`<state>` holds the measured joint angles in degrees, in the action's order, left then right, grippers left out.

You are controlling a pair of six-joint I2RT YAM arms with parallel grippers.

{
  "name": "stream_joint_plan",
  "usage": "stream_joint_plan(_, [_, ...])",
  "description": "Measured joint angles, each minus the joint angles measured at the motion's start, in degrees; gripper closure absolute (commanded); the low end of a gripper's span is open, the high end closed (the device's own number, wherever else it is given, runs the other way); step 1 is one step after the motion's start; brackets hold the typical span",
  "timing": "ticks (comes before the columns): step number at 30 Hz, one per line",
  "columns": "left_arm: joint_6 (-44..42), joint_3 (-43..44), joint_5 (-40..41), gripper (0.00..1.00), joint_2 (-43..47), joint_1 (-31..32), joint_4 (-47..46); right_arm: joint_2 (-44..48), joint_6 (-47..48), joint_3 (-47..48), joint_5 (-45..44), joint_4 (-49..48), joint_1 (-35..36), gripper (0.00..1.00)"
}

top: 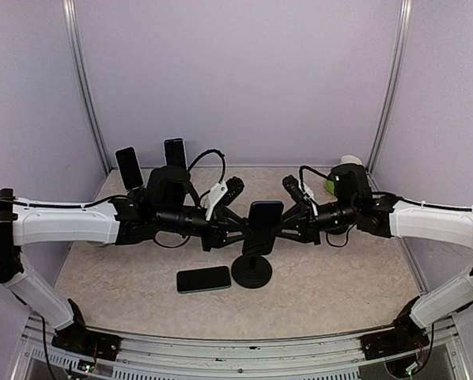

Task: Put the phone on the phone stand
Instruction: Place the phone stand with the phone at the center of the board.

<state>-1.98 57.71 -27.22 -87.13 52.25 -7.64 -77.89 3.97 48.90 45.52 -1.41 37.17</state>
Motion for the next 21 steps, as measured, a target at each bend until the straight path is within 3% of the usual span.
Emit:
stream_joint_plan(10, [-1.4, 0.9, -1.2, 0.76, -1.0, -3.7, -1.2, -4.7, 2.7, 7.5, -3.2, 3.8, -0.3, 0.86])
stream_joint_plan(21, [-3.9, 3.7, -3.9, 0.76, -5.1, -12.0, -4.8, -17.2, 6.9, 22.3, -5.4, 6.4, -2.1, 0.86])
